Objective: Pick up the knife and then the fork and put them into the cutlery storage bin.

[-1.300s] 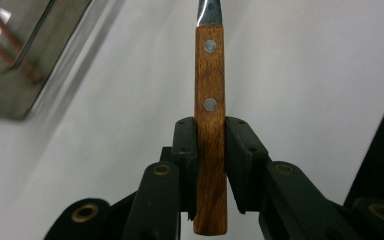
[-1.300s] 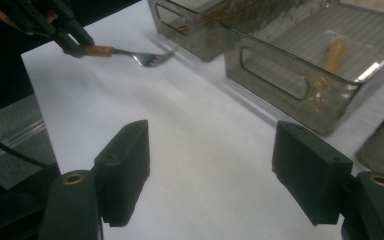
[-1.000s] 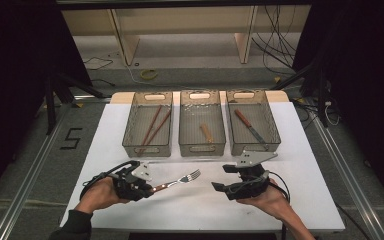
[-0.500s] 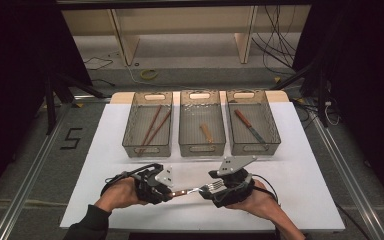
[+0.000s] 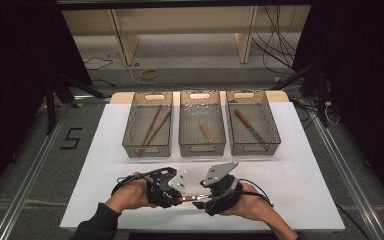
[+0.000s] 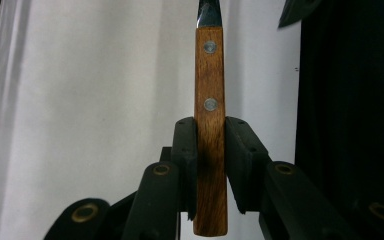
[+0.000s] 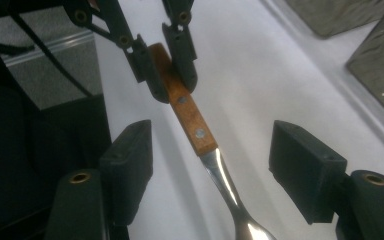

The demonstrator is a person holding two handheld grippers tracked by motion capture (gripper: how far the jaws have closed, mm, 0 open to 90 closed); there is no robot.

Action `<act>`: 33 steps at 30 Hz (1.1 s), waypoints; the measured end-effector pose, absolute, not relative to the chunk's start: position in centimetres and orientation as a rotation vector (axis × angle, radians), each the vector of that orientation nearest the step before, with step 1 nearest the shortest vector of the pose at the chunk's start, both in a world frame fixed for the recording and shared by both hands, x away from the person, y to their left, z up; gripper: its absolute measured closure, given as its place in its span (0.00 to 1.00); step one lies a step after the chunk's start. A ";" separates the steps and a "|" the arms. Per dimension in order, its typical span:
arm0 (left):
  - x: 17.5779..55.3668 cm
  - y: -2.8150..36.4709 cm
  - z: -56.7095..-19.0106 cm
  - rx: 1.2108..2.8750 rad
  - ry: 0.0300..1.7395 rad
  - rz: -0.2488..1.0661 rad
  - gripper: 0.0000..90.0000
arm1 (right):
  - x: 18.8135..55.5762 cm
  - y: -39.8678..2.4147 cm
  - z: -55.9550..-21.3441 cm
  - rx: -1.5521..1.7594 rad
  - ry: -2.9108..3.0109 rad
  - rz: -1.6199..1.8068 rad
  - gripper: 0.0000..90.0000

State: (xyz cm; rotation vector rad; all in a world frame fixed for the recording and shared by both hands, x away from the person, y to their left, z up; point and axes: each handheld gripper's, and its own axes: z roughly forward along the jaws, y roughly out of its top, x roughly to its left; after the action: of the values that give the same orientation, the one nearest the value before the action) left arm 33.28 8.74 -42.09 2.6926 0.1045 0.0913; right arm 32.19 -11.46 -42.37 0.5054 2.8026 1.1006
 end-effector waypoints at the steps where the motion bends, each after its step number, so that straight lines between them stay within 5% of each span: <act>1: 33.2 8.7 -42.0 2.693 0.094 0.091 0.84 | 32.1 -11.4 -42.5 0.504 2.815 1.089 0.40; 33: 32.0 8.0 -41.5 2.660 -0.047 0.115 0.80 | 31.2 -10.1 -44.1 0.250 2.926 0.955 0.86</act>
State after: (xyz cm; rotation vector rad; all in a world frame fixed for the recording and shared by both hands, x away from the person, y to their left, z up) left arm 31.97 8.04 -41.46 2.6597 -0.0474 0.1154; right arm 31.17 -10.10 -44.07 0.2497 2.9264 0.9549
